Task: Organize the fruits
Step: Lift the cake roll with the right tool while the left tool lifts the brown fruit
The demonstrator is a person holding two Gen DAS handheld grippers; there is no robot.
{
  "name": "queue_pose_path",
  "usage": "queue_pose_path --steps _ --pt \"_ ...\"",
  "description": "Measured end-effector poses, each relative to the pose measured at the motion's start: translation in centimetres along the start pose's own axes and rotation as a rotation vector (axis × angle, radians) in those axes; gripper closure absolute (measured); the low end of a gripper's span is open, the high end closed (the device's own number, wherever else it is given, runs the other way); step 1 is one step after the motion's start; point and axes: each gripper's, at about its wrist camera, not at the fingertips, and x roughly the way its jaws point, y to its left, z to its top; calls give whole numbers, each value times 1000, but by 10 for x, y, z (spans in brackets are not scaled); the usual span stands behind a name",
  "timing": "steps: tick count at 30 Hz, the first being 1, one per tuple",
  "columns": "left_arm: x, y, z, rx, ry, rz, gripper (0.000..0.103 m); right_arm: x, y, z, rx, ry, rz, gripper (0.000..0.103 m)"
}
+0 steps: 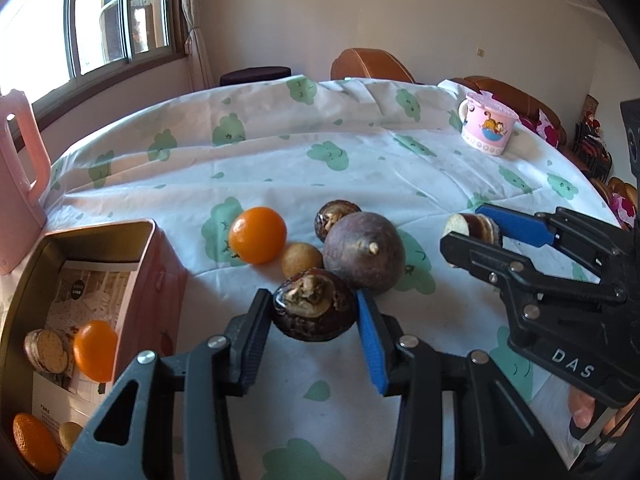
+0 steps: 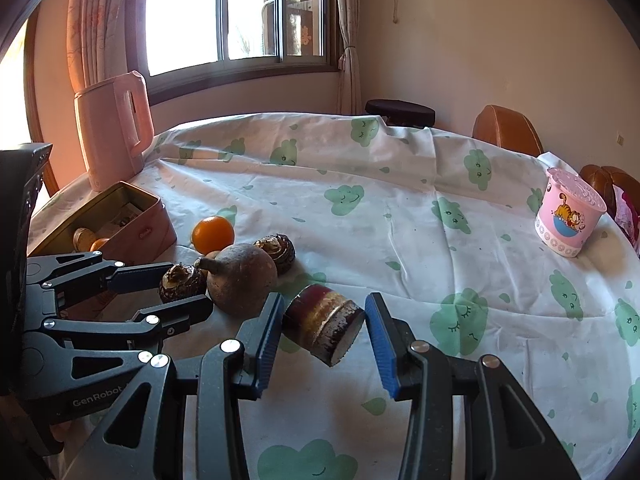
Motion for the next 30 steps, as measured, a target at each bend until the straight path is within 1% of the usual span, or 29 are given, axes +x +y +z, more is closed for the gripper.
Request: queue_pose_path --steps 8,30 --pt "-9 0 0 2 -50 17 59 -8 4 -1 -28 -46 20 59" --pt "-30 2 -2 -13 -163 56 59 -20 7 -2 -49 -115 37 59"
